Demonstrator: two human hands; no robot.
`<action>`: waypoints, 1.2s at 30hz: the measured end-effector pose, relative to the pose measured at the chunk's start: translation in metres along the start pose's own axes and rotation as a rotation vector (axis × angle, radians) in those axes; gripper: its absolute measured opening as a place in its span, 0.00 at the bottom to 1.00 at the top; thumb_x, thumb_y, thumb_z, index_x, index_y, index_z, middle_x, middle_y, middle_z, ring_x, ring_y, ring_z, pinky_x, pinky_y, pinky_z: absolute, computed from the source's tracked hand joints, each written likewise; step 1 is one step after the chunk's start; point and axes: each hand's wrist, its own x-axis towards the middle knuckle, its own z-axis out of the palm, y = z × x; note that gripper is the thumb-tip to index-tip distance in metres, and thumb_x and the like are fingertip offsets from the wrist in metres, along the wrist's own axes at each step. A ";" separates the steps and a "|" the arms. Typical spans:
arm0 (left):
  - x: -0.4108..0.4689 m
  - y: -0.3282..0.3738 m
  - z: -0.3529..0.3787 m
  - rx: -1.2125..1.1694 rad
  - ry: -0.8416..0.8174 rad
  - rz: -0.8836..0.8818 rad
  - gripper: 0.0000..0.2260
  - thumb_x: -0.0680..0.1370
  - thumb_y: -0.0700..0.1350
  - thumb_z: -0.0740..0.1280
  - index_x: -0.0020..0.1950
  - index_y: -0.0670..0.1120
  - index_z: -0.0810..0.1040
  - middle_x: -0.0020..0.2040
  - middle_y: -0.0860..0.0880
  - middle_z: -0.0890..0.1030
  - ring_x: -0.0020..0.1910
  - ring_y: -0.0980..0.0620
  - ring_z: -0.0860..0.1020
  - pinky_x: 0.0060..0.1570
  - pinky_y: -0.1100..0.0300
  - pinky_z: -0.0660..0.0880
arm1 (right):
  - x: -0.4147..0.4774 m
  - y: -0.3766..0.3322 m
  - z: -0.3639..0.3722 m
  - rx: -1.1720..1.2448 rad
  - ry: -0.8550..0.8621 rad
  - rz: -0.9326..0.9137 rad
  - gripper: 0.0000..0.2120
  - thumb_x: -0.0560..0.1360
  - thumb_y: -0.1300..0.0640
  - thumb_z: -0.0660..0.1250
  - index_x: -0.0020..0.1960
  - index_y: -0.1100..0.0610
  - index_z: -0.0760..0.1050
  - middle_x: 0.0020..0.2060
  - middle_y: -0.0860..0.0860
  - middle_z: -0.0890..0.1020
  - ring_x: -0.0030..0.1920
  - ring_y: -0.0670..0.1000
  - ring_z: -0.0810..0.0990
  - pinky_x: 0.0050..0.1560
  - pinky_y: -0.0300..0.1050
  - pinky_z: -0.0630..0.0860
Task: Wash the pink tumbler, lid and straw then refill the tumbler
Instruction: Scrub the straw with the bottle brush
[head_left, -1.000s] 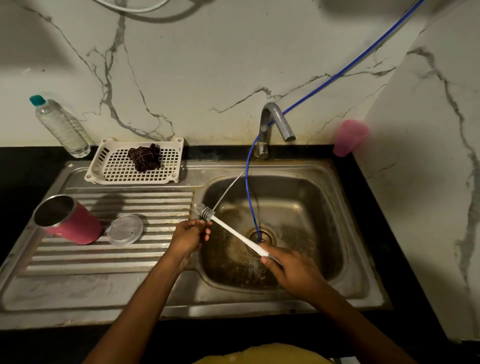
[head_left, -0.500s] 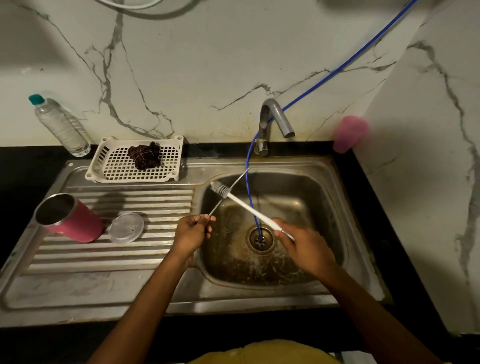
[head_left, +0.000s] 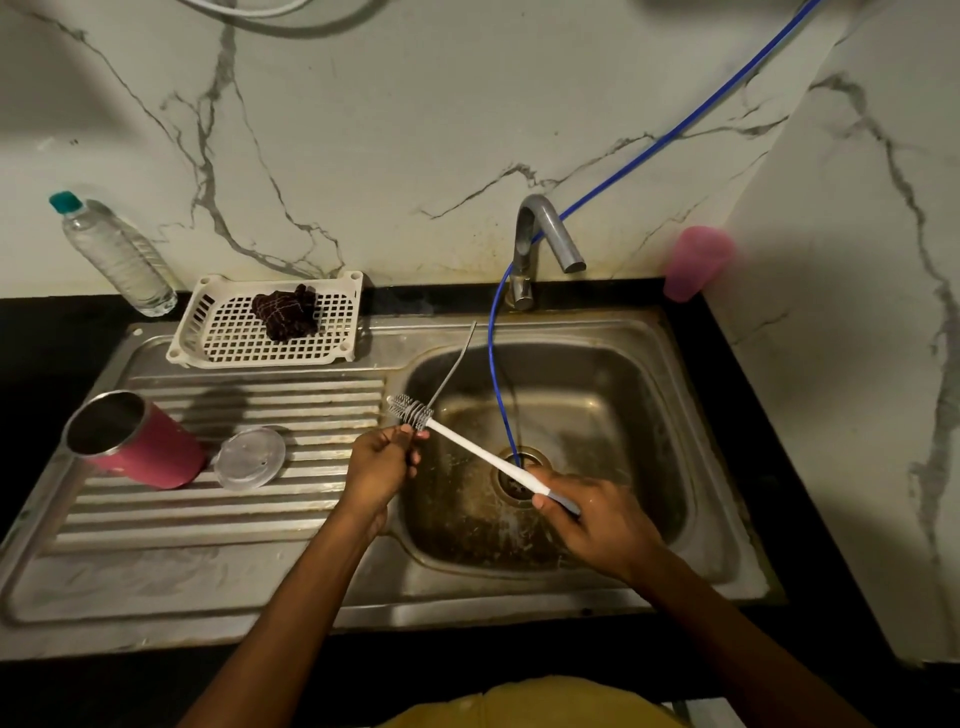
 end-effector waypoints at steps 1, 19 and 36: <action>0.000 0.001 0.001 0.001 -0.003 0.014 0.14 0.85 0.41 0.59 0.47 0.40 0.82 0.24 0.53 0.73 0.21 0.61 0.67 0.24 0.71 0.65 | -0.001 0.000 0.003 0.040 -0.015 0.008 0.21 0.80 0.41 0.59 0.72 0.39 0.68 0.42 0.44 0.83 0.39 0.45 0.80 0.40 0.47 0.78; -0.014 0.011 -0.004 0.052 -0.116 0.103 0.13 0.84 0.39 0.61 0.47 0.43 0.84 0.25 0.53 0.72 0.24 0.60 0.67 0.29 0.68 0.66 | 0.036 0.041 -0.047 -0.179 0.330 0.091 0.17 0.80 0.50 0.66 0.69 0.47 0.76 0.45 0.55 0.86 0.43 0.58 0.85 0.43 0.52 0.82; -0.020 0.011 0.000 0.087 -0.102 0.056 0.12 0.83 0.40 0.63 0.46 0.44 0.85 0.26 0.54 0.72 0.25 0.60 0.67 0.30 0.68 0.65 | 0.028 0.036 -0.032 -0.141 0.235 0.331 0.16 0.81 0.46 0.62 0.69 0.42 0.74 0.46 0.56 0.86 0.46 0.60 0.84 0.45 0.48 0.78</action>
